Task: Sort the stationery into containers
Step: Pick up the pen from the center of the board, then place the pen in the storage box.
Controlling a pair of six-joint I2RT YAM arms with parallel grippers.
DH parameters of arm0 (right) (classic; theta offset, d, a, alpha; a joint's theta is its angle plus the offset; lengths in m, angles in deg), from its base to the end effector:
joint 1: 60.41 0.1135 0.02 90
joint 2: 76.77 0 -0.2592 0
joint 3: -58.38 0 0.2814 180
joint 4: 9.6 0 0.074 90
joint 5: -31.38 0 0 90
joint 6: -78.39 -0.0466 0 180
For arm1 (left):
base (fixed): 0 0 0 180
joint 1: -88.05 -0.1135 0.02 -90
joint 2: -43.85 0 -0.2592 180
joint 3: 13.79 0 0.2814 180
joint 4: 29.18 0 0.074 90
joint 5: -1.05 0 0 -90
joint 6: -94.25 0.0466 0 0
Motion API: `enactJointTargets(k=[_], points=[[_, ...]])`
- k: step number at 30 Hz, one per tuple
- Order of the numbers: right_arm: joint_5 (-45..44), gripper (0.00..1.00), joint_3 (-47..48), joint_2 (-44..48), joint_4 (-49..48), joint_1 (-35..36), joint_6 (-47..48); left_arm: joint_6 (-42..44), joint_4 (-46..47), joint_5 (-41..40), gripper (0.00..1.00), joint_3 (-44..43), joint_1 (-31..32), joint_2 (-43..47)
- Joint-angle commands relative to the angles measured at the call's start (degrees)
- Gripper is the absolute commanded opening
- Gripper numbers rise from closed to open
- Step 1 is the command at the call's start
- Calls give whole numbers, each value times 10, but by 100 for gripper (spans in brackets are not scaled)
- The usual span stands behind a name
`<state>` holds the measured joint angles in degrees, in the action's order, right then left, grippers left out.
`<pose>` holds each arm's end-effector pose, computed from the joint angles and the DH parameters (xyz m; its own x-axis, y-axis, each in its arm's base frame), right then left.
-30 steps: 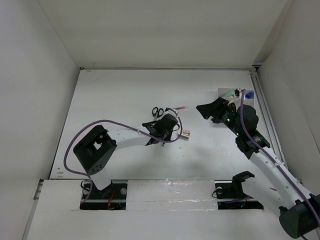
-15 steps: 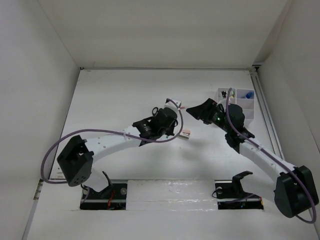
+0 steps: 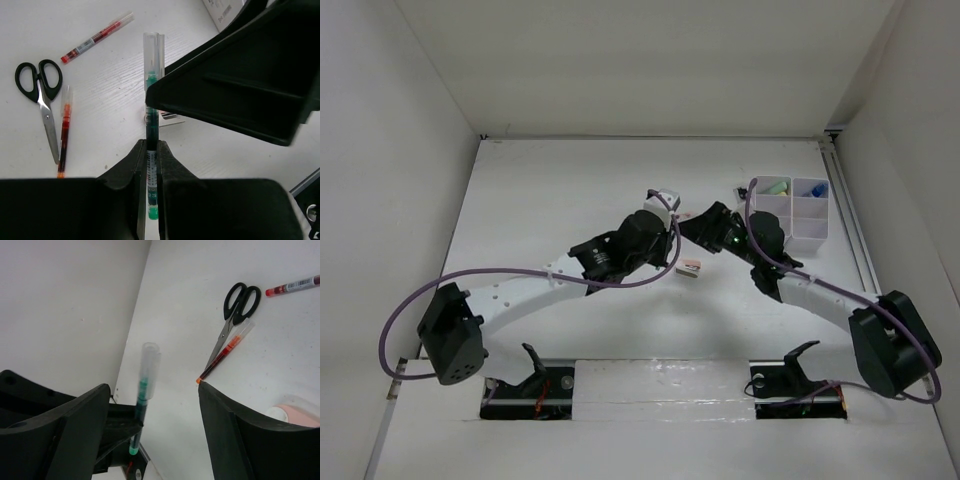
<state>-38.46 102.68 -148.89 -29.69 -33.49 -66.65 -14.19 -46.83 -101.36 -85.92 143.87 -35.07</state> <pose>0.2655 0.1528 0.2130 -0.6666 0.5244 -0.5298 -0.3197 0.4409 0.8387 0.2096 -0.2909 0.2852 -0.4413 0.1000 -0.8918 0.5887 0.7823 -0.2036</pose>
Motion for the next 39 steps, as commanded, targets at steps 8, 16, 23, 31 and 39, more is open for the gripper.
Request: enactJointTargets(k=[8,16,23,31,39], points=[[15,50,20,-55,-125,31,-38,12,31,16,0,-2,3,51],[26,8,26,-55,-144,41,-50,12,36,4,0,4,3,35],[7,0,38,-28,-100,25,-23,1,21,-38,58,4,3,30],[-82,0,114,19,39,-128,179,-69,-57,-146,100,3,3,56],[-216,0,147,11,59,-228,266,-121,-86,-155,100,29,-20,76]])
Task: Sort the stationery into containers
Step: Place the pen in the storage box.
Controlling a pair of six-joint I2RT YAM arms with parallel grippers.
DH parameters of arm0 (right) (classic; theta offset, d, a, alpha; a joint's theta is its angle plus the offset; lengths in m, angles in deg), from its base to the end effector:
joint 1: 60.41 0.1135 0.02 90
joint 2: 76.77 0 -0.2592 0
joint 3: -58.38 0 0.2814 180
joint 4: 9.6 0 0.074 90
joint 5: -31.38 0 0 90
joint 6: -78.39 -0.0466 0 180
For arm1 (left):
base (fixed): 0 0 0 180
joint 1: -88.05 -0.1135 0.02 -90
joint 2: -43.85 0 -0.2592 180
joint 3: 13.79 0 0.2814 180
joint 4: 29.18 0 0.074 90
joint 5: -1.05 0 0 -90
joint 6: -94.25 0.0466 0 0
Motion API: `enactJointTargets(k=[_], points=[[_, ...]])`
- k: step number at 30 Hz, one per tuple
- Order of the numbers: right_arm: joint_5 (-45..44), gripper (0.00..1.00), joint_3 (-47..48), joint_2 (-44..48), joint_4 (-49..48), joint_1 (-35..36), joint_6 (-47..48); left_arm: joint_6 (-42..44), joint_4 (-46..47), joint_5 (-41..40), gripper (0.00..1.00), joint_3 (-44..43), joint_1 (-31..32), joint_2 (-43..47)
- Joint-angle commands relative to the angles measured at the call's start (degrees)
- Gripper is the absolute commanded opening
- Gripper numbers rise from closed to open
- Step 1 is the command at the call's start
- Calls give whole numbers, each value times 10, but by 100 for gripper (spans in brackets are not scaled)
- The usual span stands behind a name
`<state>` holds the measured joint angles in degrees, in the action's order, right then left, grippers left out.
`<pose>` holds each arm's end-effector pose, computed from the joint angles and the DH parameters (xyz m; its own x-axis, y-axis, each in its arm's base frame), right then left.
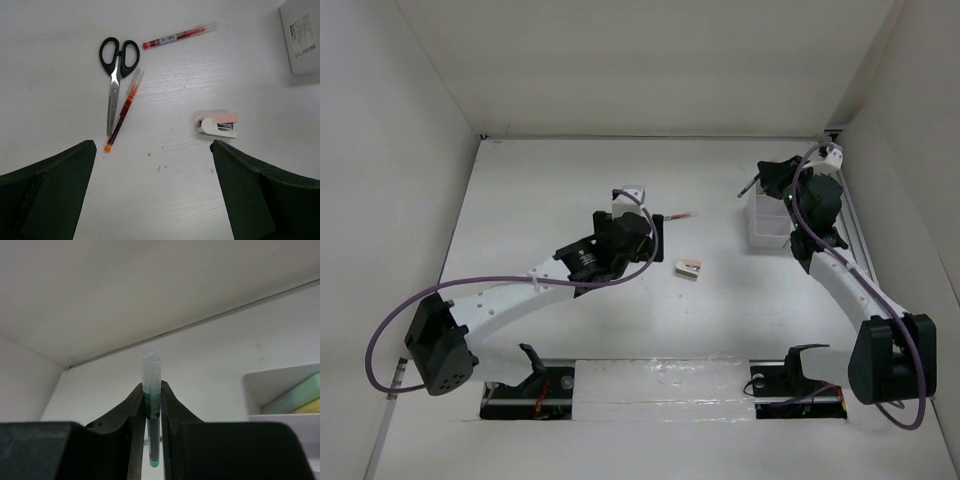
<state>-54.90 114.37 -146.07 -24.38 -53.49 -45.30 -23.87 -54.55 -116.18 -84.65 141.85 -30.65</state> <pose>0.3200 0.0419 0.2943 -0.0812 0.5477 -0.8327 -0.1677 0.8160 0.5531 0.2136 -0.2557 0.2894 -0.4794 -0.0546 -0.8759 0.2894 0.9324 -0.2165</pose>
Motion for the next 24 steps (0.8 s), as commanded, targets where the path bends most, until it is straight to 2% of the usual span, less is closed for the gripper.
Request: enactJointTargets(k=[1,4,9,18,24], points=[[-51,0,38,-24,-1,-36,58,-25,-9,-1,100,17,0,42],[-51,0,46,-42,-1,-65,58,-25,-9,-7,100,32,0,56],[-102,0,39,-48,-16,-84,58,-43,-14,-28,100,43,0,63],[-195,0,-17,-56,-79,-79,58,-41,-9,3,100,43,0,68],[-205,0,-17,-89,-79,-79,58,-36,-3,3,100,48,0,74]])
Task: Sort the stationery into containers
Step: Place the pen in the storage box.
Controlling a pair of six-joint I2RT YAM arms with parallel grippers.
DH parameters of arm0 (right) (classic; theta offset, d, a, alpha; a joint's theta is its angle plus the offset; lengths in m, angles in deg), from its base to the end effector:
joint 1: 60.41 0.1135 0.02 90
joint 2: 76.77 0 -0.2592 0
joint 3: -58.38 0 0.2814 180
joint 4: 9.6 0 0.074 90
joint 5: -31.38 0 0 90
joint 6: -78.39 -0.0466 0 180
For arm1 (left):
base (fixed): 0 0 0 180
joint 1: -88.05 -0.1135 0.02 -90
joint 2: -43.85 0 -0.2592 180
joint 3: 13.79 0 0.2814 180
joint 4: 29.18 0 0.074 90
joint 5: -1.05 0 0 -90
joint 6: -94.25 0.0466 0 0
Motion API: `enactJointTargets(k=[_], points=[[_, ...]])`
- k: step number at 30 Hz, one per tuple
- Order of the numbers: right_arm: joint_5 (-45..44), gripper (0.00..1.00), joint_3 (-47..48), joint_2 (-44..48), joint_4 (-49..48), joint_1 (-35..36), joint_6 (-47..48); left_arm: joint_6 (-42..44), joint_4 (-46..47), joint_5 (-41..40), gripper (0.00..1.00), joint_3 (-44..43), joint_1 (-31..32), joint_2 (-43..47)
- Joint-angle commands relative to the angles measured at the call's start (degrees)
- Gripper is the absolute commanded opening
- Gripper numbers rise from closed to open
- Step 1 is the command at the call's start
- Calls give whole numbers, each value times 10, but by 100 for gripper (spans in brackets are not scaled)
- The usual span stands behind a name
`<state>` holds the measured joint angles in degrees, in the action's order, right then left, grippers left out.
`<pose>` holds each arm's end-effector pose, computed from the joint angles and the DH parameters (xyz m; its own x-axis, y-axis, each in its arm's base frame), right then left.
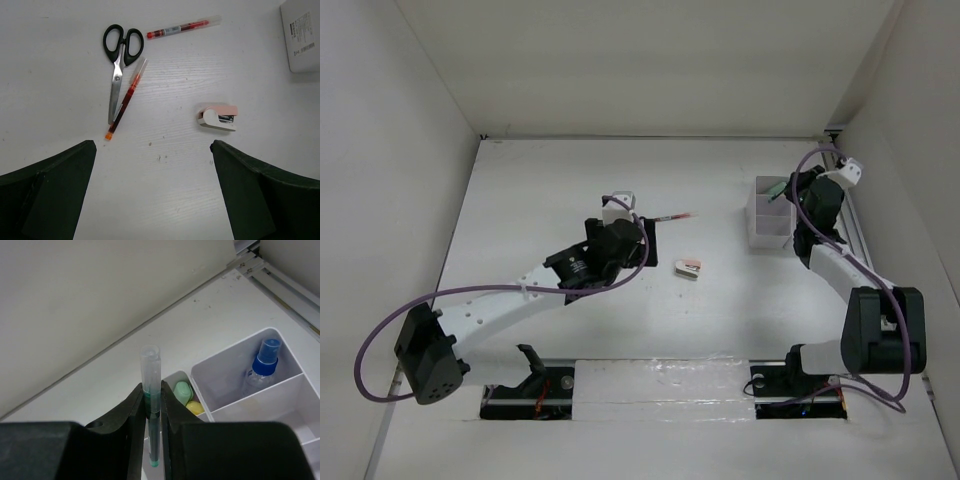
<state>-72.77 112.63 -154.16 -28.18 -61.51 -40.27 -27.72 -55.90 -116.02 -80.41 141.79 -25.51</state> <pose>0.3407 -0.0179 0.2464 0.0560 0.4641 -0.8840 0.2682 0.8459 0.4610 0.2006 -0.2376 0.2858 -0.5028 -0.1116 -0.8571 0.2563 0.9278 -0.2711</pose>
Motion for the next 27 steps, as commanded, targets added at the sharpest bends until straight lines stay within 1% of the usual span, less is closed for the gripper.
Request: enactJointTargets(k=[1,5,10,13,14,15,17,18,21,22,25,27], points=[[-26,0,1,-17,-48,1,8,2,11,2,100,6,1,22],[-32,0,6,-36,-48,1,8,2,11,13,100,6,1,27],[-54,0,11,-50,-54,22,14,2,16,18,100,11,1,40],[-67,7,11,-50,-54,33,20,2,16,18,100,11,1,45],[-67,10,6,-43,-54,33,20,2,16,18,100,11,1,45],[-67,19,-1,-43,-60,33,20,2,16,18,100,11,1,45],[-67,31,-1,-43,-60,33,20,2,10,18,100,11,1,39],[-67,41,-1,-43,-60,33,20,-3,10,18,100,11,1,39],[-62,55,4,-43,-45,33,20,-3,4,13,100,6,1,33],[-55,61,4,-43,-37,33,20,-3,4,13,100,6,1,33],[-55,67,4,-43,-32,38,15,-14,-1,13,100,6,1,27],[-40,68,4,-30,-32,44,8,-33,-15,-4,100,11,1,27]])
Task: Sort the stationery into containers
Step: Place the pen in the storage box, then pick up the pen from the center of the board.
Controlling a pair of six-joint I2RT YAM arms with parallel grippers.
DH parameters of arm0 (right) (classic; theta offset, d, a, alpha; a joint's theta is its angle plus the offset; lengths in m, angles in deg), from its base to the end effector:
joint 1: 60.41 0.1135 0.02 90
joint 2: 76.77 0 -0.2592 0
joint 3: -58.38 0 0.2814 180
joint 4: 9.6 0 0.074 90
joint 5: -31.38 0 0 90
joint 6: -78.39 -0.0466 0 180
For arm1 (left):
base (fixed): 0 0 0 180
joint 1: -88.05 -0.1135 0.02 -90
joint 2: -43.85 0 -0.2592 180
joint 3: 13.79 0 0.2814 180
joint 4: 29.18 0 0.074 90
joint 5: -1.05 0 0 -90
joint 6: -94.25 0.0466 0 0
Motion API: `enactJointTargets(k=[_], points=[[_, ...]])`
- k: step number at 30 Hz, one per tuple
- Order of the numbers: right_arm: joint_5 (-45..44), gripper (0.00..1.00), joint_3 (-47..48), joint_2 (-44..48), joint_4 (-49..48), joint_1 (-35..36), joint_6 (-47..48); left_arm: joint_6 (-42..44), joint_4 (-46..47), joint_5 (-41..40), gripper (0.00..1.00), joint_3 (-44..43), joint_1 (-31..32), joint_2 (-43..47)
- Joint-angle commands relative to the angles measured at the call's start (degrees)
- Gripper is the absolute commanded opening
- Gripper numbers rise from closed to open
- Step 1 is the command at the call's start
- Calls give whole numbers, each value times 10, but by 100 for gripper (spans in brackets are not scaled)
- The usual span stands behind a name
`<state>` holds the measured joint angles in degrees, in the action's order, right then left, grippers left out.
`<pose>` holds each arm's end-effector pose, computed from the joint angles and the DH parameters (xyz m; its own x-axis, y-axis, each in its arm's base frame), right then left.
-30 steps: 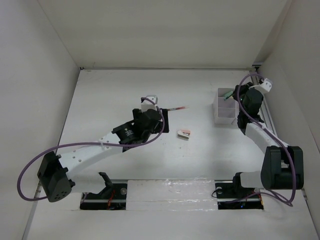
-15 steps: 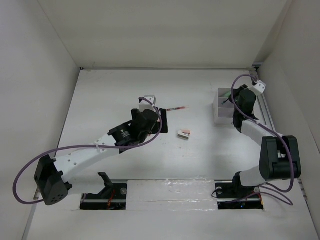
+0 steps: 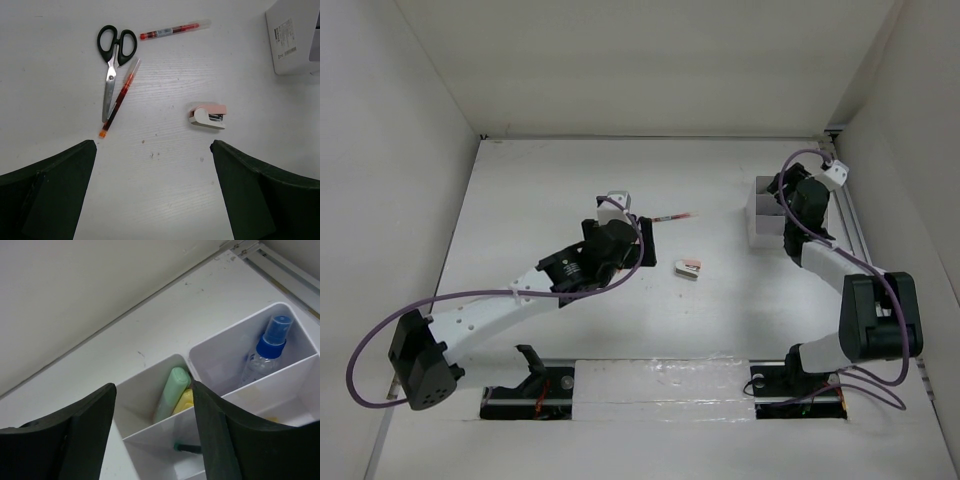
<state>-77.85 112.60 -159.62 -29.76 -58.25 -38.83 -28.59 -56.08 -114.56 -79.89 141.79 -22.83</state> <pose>0.3518 -0.0021 0.2185 0.0017 0.4323 -0.9017 0.3252 0.8525 0.4093 0.1947 -0.2314 0.2951 -0.5006 -0.1443 -0.8536 0.2724 0.9097 -0.3135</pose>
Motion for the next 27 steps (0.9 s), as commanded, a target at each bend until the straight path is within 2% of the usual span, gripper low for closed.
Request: enactJointTargets(k=[1,5,8,9,11,17,20,27], points=[[17,68,-2,42,-16,19,-6,-32,-13,-26,100,6,1,1],[35,75,-8,102,-16,66,8,-61,-28,-70,100,24,-5,-13],[59,78,-1,158,33,112,16,-45,13,-13,100,57,-63,-18],[73,78,6,171,62,122,23,-37,30,28,100,66,-97,-23],[103,78,13,195,89,152,23,-25,59,56,100,71,-118,-42],[137,79,13,266,154,220,34,17,59,63,100,12,-118,-185],[150,79,8,293,176,237,34,31,65,75,98,-7,-118,-229],[156,79,-9,330,201,257,34,31,81,107,93,-13,-118,-260]])
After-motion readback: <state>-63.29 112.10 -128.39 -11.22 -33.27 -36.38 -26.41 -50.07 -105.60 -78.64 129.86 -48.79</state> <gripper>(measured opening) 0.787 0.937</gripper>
